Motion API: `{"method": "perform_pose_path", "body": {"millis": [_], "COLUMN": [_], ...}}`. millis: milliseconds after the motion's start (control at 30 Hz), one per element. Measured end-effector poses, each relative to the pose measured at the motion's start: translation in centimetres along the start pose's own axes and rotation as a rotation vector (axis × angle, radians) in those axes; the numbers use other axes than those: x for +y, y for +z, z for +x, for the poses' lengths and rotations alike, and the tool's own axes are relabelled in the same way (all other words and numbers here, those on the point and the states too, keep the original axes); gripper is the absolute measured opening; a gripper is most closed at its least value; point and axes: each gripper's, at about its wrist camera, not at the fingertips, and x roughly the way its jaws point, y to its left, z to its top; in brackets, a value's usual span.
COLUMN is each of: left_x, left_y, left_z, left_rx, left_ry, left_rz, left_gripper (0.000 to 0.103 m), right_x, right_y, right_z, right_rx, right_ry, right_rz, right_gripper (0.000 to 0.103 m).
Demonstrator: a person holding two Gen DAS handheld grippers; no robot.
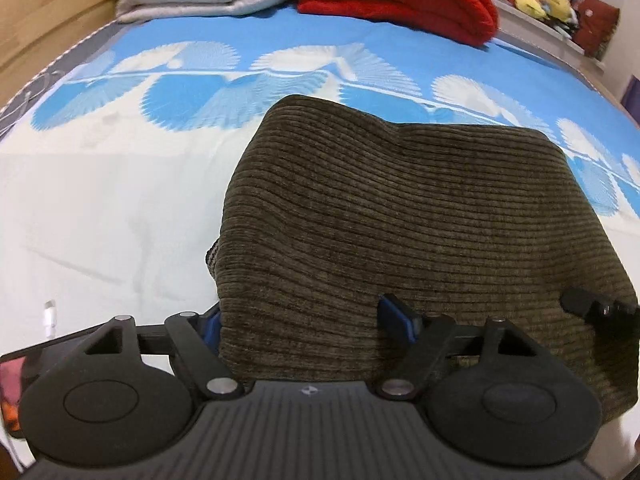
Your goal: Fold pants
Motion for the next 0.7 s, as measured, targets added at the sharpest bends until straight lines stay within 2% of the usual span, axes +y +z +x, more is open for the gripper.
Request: {"method": "perform_pose_path", "body": {"millis": [200, 333, 500, 700], "left_x": [-7.1, -12.9, -19.2, -25.7], "left_y": [1.7, 2.3, 3.3, 2.4], "left_z": [1.2, 2.0, 3.0, 3.4], "left_rx": [0.011, 0.015, 0.016, -0.030], "left_ry": [-0.080, -0.137, -0.218, -0.240], "left_rz": [0.083, 0.142, 0.169, 0.255], "left_gripper": [0.076, 0.075, 0.071, 0.072], "right_x": [-4.7, -9.0, -14.8, -21.6], "right_y": [2.9, 4.5, 5.9, 6.2], "right_z": [-2.8, -5.7, -10.2, -13.4], "right_rx": [-0.033, -0.036, -0.085, -0.139], "right_ry": [-0.070, -0.128, -0.184, -0.246], "right_rz": [0.041, 0.067, 0.088, 0.200], "right_gripper": [0.036, 0.036, 0.036, 0.037]}}
